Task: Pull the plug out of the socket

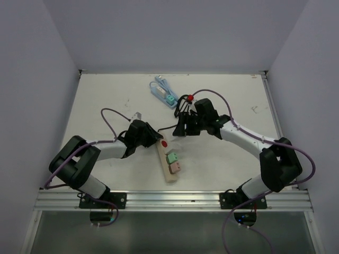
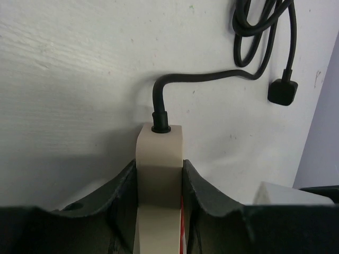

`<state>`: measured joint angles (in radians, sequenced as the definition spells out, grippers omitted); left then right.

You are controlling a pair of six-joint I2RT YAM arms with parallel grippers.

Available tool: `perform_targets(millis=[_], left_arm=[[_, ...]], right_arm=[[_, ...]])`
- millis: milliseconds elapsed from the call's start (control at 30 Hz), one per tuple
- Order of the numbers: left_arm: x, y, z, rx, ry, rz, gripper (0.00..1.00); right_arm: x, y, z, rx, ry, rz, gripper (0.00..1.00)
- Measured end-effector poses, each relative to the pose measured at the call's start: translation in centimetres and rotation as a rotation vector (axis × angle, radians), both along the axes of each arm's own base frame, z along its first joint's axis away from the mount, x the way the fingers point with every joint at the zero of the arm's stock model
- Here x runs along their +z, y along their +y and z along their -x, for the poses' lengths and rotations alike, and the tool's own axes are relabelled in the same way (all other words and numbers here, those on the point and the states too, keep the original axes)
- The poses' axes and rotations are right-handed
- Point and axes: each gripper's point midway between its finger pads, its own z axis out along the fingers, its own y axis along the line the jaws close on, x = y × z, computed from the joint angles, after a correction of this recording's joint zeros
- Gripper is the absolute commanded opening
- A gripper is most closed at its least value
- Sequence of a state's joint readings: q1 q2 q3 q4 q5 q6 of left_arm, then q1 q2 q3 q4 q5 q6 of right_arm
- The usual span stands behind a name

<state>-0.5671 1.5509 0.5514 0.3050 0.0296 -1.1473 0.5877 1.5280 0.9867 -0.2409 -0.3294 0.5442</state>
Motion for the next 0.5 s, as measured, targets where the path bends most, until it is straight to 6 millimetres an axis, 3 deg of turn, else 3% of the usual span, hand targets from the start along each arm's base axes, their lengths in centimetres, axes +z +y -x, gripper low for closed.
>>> perform_targets(millis=[100, 300, 400, 500], left_arm=[[0.0, 1.0, -0.8, 0.041, -0.023, -0.032, 0.00], [0.1, 1.2, -1.0, 0.052, -0.030, -0.037, 0.00], [0.1, 1.4, -0.9, 0.058, -0.035, -0.040, 0.00], [0.2, 1.9, -0.7, 0.066, -0.039, -0.042, 0.00]], right_arm=[[2.2, -0.8, -1.1, -0.032, -0.055, -0.016, 0.00], [3.9, -2.8, -2.4, -0.095, -0.098, -0.036, 0.00], [4.0, -4.4, -2.7, -0.136, -0.111, -0.034, 0.00], [4.3, -7.4, -3.3, -0.214, -0.156, 0.004, 0.00]])
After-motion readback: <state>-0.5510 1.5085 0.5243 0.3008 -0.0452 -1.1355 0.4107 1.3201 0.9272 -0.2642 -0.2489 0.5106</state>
